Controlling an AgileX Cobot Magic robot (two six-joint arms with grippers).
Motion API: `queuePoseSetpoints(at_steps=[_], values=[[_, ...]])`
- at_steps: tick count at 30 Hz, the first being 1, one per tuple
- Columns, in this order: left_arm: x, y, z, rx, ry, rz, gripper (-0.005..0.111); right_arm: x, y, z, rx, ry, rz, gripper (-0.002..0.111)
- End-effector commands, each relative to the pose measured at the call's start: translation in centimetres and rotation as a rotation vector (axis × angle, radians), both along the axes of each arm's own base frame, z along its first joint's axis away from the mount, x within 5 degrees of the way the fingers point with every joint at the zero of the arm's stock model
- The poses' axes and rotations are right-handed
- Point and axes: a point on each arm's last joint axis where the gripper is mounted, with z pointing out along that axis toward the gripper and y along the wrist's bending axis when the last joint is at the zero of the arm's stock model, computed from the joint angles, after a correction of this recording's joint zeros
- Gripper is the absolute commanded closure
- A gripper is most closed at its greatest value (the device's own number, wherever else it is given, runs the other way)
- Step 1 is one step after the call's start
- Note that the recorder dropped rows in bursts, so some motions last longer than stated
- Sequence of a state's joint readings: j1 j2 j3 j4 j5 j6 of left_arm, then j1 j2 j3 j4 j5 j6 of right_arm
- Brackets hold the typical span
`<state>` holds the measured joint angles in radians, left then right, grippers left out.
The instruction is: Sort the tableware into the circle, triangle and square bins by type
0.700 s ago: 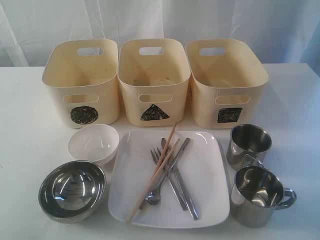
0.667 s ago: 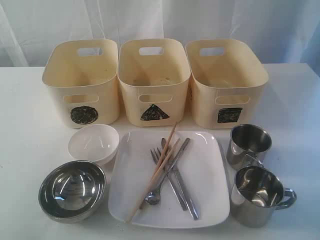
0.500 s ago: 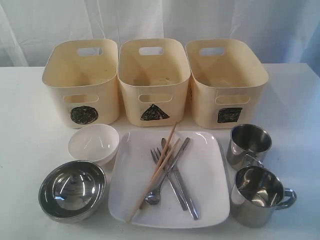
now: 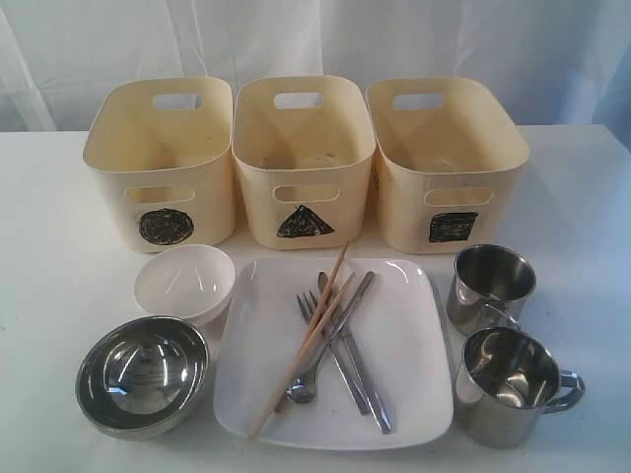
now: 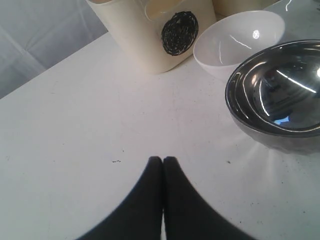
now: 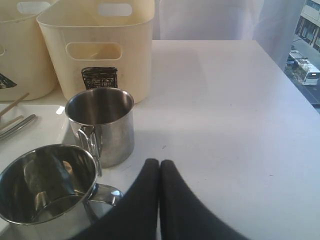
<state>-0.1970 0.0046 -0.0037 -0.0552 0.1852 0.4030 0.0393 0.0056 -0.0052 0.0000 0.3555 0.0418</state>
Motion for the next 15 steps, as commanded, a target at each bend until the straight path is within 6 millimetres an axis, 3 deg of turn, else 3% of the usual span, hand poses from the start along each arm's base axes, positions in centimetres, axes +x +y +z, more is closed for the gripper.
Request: queuePoseSetpoints(at_steps=[1, 6, 10, 15], values=[[0.1, 0.0, 0.1, -0.009, -0.027, 0.000, 0.107, 0.0, 0.0, 0.0, -0.003, -0.014, 0.002, 0.108], [0.2, 0.0, 0.8, -0.066, -0.087, 0.020, 0.107, 0.0, 0.0, 0.0, -0.003, -0.014, 0.002, 0.108], [0.4, 0.0, 1.5, -0.330, -0.103, 0.077, 0.107, 0.0, 0.0, 0.0, -0.003, -0.014, 0.002, 0.108], [0.5, 0.3, 3.2, -0.523, -0.250, 0.101, 0.107, 0.0, 0.0, 0.0, -0.003, -0.014, 0.002, 0.108]])
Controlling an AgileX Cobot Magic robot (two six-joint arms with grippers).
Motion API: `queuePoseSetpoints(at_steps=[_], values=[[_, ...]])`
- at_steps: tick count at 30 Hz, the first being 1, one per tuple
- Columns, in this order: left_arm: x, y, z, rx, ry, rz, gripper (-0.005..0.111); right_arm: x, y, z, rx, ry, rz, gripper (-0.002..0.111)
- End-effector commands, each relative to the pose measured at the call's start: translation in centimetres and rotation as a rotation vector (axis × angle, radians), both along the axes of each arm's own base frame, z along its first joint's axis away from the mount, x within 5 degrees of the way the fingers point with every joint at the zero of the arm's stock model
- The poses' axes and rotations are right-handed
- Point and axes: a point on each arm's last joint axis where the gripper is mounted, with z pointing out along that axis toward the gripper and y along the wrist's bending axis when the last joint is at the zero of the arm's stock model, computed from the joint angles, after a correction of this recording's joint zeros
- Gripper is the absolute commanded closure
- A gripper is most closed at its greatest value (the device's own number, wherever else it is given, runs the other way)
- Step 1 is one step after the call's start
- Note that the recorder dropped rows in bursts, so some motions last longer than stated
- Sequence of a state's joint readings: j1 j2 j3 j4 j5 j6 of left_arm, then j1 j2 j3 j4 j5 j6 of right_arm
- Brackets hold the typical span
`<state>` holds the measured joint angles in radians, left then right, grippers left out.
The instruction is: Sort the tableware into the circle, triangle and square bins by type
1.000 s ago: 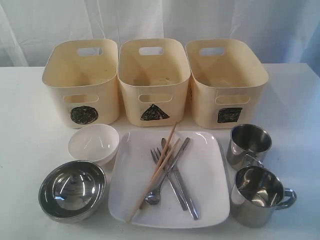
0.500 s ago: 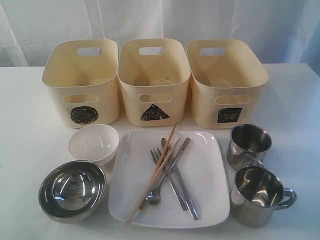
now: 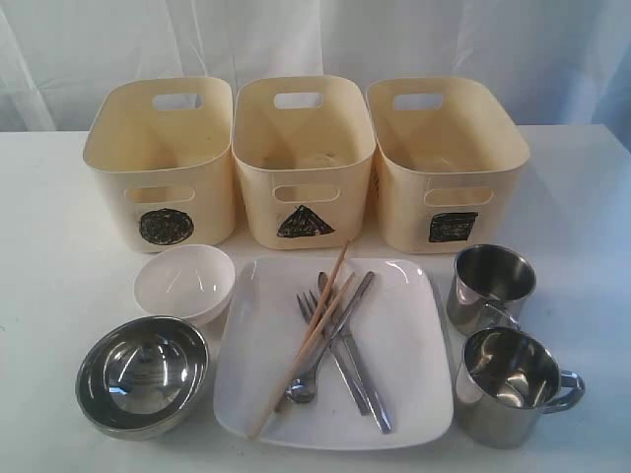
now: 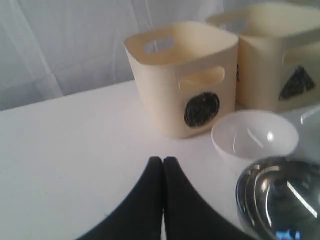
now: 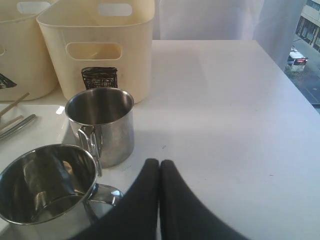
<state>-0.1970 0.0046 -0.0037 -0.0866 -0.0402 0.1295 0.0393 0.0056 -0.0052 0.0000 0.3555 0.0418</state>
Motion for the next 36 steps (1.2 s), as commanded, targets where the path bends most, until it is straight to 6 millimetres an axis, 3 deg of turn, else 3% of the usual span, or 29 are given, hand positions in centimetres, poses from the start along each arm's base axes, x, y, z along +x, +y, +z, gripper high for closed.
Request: queuePoseSetpoints(at_steps=[1, 7, 13, 15, 18, 23, 29, 36], values=[[0.0, 0.2, 1.5, -0.242, -0.127, 0.024, 0.107, 0.0, 0.0, 0.0, -0.003, -0.014, 0.002, 0.108], [-0.1, 0.5, 2.6, -0.547, -0.194, 0.014, 0.107, 0.0, 0.0, 0.0, -0.003, -0.014, 0.002, 0.108], [0.0, 0.4, 2.2, -0.817, -0.084, 0.004, 0.107, 0.0, 0.0, 0.0, -0.003, -0.014, 0.002, 0.108], [0.0, 0.3, 1.8, -0.806, -0.029, 0.016, 0.107, 0.0, 0.0, 0.0, -0.003, -0.014, 0.002, 0.108], [-0.2, 0.1, 2.9, -0.769, 0.062, 0.026, 0.107, 0.0, 0.0, 0.0, -0.003, -0.014, 0.002, 0.108], [0.3, -0.3, 5.8, -0.557, 0.148, 0.034, 0.107, 0.0, 0.0, 0.0, -0.003, -0.014, 0.002, 0.108], [2.9, -1.0, 8.8, -0.354, 0.283, 0.036, 0.107, 0.0, 0.0, 0.0, -0.003, -0.014, 0.002, 0.108], [6.7, -2.0, 10.6, -0.174, 0.531, 0.018, 0.107, 0.0, 0.0, 0.0, -0.003, -0.014, 0.002, 0.108]])
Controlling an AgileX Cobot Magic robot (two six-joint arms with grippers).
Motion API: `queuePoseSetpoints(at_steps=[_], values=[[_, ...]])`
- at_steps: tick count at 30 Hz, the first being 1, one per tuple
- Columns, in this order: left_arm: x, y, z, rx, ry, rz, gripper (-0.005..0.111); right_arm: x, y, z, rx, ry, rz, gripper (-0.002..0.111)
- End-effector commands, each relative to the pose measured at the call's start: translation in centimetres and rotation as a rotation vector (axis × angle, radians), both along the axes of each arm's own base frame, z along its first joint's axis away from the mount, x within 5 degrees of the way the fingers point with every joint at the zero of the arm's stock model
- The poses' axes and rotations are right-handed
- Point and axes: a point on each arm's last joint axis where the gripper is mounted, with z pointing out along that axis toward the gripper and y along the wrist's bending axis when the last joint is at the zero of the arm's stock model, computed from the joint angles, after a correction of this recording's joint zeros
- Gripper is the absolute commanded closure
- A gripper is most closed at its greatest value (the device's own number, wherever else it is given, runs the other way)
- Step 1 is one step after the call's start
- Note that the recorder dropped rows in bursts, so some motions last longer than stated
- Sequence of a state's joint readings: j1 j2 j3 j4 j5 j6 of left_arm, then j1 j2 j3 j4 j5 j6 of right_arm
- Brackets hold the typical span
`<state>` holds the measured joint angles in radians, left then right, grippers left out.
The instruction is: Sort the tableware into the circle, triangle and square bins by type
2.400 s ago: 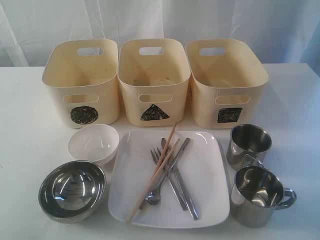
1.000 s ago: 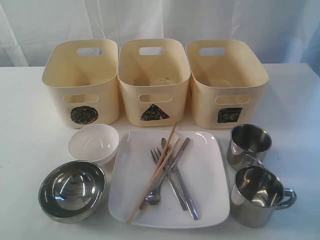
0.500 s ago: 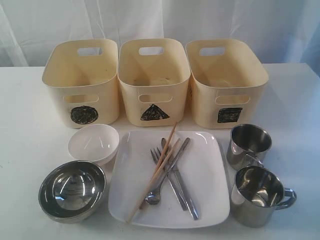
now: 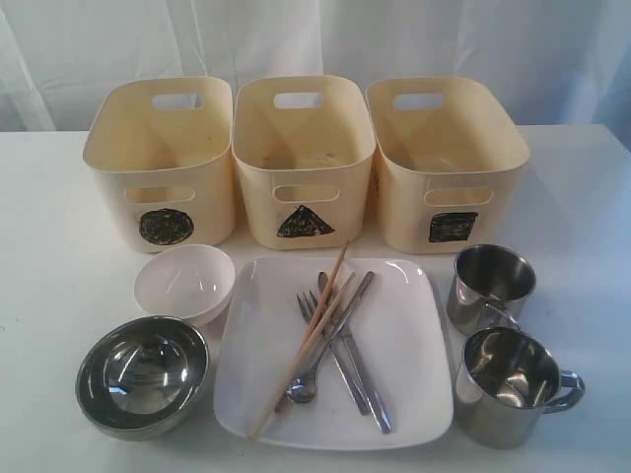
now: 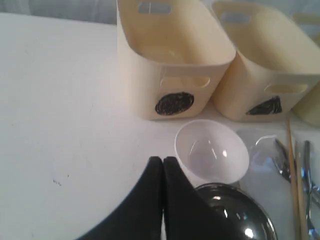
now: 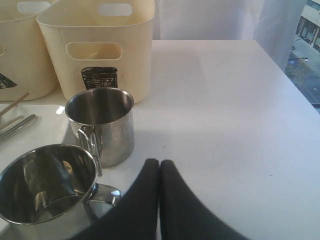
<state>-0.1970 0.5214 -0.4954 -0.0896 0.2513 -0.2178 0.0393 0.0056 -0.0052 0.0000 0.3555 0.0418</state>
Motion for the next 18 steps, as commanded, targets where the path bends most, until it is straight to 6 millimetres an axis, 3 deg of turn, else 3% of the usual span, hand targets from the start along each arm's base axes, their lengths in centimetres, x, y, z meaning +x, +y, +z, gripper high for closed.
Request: queuePoseSetpoints(at_steps=[1, 7, 12, 18], values=[[2.3, -0.8, 0.7, 0.099, 0.184, -0.074, 0.107, 0.0, 0.0, 0.0, -0.003, -0.014, 0.002, 0.108], [5.0, -2.1, 1.5, 0.146, 0.388, -0.193, 0.107, 0.0, 0.0, 0.0, -0.003, -0.014, 0.002, 0.108], [6.8, -3.2, 2.1, 0.141, 0.429, -0.285, 0.107, 0.0, 0.0, 0.0, -0.003, -0.014, 0.002, 0.108], [8.0, -3.8, 1.8, 0.151, 0.600, -0.349, 0.107, 0.0, 0.0, 0.0, -0.003, -0.014, 0.002, 0.108]])
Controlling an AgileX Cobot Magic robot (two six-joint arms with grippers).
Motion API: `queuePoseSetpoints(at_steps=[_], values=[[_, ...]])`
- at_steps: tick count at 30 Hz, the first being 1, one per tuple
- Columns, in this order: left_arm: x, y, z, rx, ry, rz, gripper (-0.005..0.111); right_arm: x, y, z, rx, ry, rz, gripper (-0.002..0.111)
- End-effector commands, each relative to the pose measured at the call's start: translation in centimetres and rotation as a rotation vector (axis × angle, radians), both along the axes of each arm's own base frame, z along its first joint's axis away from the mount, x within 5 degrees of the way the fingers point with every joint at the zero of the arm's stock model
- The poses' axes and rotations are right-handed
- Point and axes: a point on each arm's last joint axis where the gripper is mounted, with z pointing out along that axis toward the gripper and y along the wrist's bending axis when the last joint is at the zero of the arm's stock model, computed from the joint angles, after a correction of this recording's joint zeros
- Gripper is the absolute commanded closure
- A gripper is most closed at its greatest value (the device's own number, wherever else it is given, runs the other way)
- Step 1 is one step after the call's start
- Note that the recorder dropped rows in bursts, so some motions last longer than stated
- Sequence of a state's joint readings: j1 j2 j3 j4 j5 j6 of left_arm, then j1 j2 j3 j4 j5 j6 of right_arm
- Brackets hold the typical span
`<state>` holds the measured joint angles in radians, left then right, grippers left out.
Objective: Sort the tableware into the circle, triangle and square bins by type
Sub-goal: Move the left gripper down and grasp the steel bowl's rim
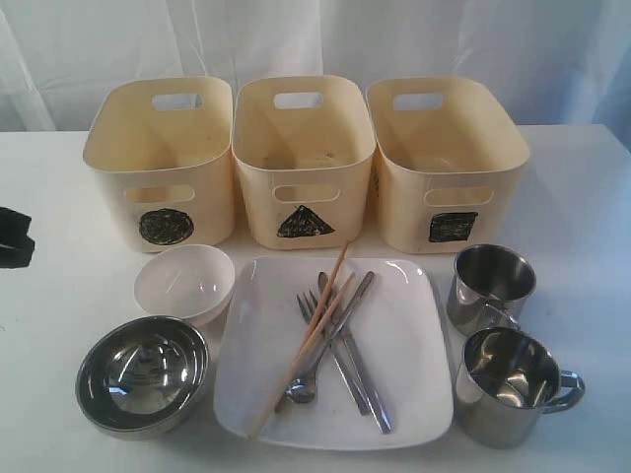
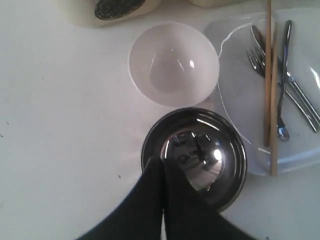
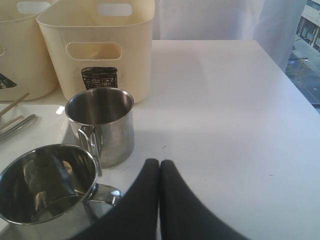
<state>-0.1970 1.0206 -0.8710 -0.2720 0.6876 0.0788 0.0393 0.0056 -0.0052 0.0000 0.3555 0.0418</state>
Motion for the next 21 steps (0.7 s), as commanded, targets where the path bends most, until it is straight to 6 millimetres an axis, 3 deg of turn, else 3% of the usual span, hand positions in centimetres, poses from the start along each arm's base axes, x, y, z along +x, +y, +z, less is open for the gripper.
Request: queuePoseSetpoints(at_steps=[1, 7, 15, 21], values=[[0.7, -0.6, -0.5, 0.018, 0.156, -0.068, 0.107, 0.0, 0.0, 0.0, -0.003, -0.014, 0.002, 0.108], [2.8, -1.0, -2.5, 0.060, 0.231, -0.120, 0.102, 0.0, 0.0, 0.0, -0.003, -0.014, 0.002, 0.108], [4.9, -1.7, -5.2, 0.037, 0.332, -0.099, 0.053, 0.0, 0.0, 0.0, -0.003, -0.014, 0.002, 0.108], [6.1, -2.4, -6.8, -0.013, 0.378, -0.090, 0.052, 0.0, 0.0, 0.0, -0.003, -0.014, 0.002, 0.108]])
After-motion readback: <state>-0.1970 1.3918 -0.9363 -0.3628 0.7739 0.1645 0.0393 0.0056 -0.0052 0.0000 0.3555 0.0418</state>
